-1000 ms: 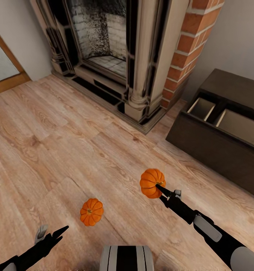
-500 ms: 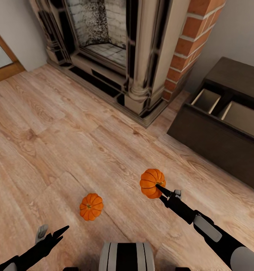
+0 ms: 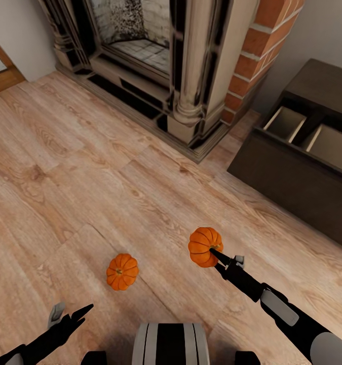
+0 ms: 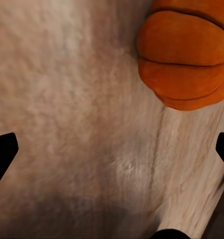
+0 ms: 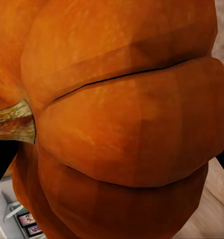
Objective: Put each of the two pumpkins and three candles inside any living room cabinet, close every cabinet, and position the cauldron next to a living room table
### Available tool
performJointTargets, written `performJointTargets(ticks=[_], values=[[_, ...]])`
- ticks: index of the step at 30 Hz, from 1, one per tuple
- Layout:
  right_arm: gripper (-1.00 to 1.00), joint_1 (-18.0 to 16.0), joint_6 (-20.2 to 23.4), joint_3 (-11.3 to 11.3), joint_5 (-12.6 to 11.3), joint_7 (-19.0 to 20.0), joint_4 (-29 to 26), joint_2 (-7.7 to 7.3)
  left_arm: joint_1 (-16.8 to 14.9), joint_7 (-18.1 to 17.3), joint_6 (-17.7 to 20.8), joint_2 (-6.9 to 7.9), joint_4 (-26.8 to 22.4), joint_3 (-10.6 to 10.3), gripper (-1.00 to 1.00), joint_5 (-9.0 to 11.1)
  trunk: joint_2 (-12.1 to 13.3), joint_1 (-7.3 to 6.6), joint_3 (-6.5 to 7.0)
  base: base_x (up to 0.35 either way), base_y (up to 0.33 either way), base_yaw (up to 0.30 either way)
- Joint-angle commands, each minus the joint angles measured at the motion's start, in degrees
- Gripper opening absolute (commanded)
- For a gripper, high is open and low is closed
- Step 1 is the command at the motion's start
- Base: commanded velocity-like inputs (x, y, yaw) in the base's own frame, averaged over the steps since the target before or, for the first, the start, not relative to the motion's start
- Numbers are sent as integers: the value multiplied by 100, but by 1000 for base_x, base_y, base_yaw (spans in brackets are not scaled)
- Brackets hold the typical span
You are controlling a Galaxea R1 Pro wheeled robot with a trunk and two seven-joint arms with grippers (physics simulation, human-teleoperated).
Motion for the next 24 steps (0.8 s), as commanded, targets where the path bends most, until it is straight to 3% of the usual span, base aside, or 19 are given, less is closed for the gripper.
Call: performJointTargets(ticks=[1, 24], values=[[-100, -6, 50, 24, -67, 8, -2, -5, -2, -10, 58, 5, 0, -30, 100, 60, -3, 1, -26, 0, 0, 0], [-100, -6, 50, 24, -67, 0, -2, -5, -1, -17, 58, 30, 0, -38, 100, 50, -4, 4, -48, 29, -36, 0]])
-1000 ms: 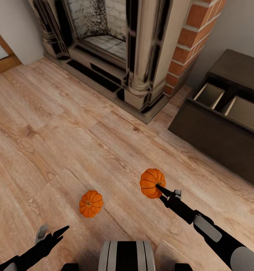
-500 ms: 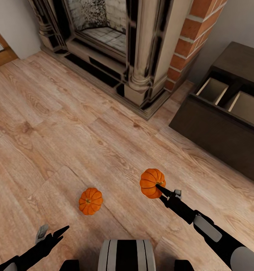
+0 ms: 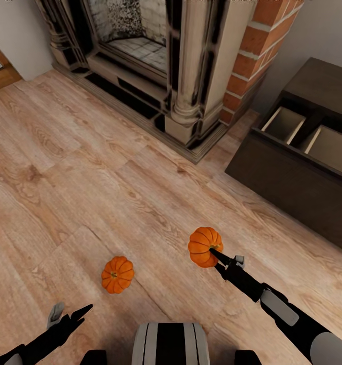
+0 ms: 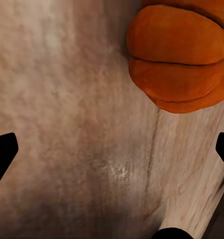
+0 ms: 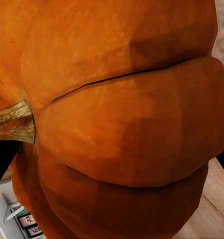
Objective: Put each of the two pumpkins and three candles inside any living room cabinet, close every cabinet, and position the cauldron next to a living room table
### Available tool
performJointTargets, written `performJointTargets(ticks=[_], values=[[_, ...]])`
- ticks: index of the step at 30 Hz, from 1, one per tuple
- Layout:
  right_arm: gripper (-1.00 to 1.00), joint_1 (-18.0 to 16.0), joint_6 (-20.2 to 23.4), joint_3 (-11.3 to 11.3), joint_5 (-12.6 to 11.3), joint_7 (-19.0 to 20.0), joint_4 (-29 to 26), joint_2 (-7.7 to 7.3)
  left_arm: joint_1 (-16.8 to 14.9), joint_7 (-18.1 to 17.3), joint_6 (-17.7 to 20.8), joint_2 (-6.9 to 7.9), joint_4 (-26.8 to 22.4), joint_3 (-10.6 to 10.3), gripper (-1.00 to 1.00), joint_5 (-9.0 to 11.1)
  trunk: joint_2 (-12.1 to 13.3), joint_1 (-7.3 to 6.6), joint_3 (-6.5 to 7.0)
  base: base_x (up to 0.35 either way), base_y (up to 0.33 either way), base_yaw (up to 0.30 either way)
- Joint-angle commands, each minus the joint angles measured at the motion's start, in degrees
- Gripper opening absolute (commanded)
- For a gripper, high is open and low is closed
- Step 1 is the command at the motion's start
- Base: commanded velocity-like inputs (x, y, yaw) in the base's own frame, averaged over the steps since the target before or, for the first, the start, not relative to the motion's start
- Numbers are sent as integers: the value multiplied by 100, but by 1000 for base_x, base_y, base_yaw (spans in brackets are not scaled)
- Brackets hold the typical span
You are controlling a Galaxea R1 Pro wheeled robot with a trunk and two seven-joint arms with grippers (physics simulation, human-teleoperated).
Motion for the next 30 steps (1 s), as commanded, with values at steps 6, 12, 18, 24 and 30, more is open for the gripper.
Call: performJointTargets(ticks=[6, 12, 18, 24, 30], values=[[-100, -6, 46, 25, -64, 12, 1, -5, -4, -13, 59, 9, 0, -32, 100, 60, -1, 1, -3, 153, 0, 0], [-100, -6, 46, 25, -64, 12, 1, -5, -3, -13, 59, 8, 0, -32, 100, 60, -1, 1, -3, 113, 31, 0], [-100, -6, 46, 25, -64, 12, 1, -5, -2, -13, 59, 14, 0, -32, 100, 60, -1, 1, -3, 24, 8, 0], [-100, -6, 46, 25, -64, 12, 1, -5, -4, -13, 59, 8, 0, -32, 100, 60, -1, 1, -3, 2, -111, 0], [-100, -6, 46, 25, -64, 12, 1, -5, -4, -13, 59, 12, 0, -29, 100, 60, -1, 1, -3, 8, -29, 0]])
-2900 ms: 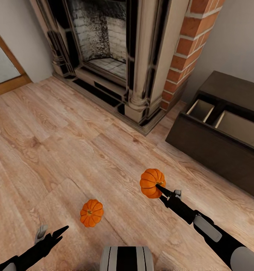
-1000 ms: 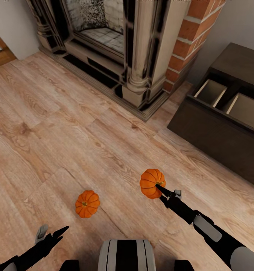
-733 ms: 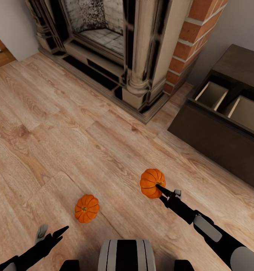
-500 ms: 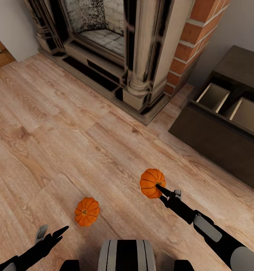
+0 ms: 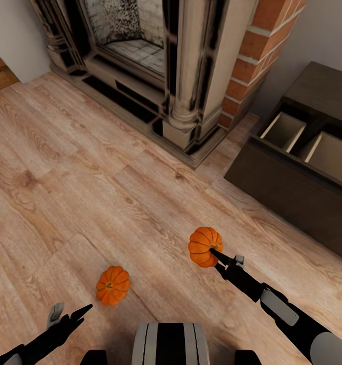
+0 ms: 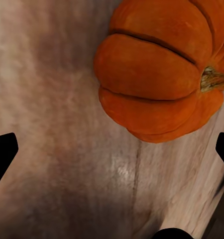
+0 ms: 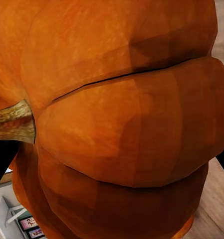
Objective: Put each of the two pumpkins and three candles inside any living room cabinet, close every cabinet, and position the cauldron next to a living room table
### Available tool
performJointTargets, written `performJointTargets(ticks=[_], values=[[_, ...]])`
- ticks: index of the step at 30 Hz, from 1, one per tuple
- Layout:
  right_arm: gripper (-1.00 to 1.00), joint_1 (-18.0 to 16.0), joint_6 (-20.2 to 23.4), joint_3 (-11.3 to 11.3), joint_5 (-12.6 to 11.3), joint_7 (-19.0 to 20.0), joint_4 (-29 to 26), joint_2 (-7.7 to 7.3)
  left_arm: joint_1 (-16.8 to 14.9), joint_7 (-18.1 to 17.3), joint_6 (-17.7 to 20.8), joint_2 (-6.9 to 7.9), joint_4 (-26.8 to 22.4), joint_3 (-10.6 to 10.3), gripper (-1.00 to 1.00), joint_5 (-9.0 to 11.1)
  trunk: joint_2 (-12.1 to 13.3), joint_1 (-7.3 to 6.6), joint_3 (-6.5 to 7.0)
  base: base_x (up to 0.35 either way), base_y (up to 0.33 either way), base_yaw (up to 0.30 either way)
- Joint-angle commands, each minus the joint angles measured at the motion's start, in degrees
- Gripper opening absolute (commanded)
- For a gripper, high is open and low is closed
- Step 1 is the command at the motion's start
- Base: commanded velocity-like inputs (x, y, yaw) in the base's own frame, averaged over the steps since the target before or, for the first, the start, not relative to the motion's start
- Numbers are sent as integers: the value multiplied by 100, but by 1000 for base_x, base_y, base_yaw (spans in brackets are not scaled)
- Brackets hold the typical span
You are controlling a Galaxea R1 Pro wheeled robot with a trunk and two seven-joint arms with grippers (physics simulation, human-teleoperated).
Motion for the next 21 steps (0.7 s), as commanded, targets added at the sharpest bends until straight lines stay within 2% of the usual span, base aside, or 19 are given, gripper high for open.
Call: performJointTargets(ticks=[1, 5, 21], values=[[-100, -6, 46, 25, -64, 12, 1, -5, -3, -13, 59, 2, 0, -29, 100, 60, -1, 0, -3, 106, -4, 0], [-100, -6, 46, 25, -64, 12, 1, -5, -1, -13, 59, -1, 0, -31, 100, 62, -1, 0, -3, 160, -1, 0], [-100, -6, 46, 25, -64, 21, 1, -5, -1, -13, 59, 3, 0, -31, 100, 60, -1, 0, -3, 49, -40, 0]])
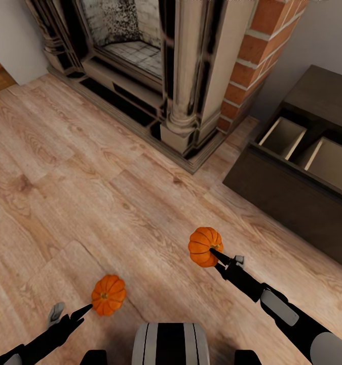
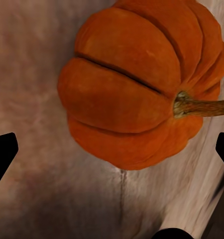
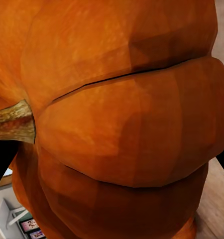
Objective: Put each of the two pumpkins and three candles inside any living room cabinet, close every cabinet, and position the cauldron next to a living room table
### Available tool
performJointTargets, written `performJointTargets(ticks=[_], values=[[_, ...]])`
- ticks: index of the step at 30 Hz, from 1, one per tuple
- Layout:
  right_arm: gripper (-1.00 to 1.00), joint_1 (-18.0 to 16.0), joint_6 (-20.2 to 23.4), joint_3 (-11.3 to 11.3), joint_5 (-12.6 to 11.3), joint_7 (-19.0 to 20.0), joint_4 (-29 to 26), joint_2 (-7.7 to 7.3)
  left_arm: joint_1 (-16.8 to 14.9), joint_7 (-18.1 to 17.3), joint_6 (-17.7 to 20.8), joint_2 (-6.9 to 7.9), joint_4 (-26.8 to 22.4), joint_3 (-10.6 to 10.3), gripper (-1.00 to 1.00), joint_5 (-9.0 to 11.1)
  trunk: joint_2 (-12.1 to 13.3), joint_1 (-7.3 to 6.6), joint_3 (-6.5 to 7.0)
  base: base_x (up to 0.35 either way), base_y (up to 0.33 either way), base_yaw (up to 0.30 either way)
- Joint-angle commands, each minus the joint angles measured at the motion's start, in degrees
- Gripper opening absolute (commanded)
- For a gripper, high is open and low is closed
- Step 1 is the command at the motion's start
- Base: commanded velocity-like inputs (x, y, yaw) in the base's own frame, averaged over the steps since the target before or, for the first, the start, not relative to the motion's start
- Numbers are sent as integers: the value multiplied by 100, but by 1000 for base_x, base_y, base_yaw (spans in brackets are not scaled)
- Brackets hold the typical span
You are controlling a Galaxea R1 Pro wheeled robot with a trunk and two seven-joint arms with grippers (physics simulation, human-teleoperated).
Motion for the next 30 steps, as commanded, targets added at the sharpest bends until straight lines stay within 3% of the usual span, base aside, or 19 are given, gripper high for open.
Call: performJointTargets(ticks=[1, 30], values=[[-100, -6, 46, 24, -64, 13, 1, -5, -1, -13, 59, 6, 0, -33, 100, 60, -1, 0, -3, 138, -3, 0], [-100, -6, 46, 24, -64, 4, 1, -5, -3, -13, 59, 10, 0, -29, 100, 68, -1, 0, -3, 50, -25, 0]])
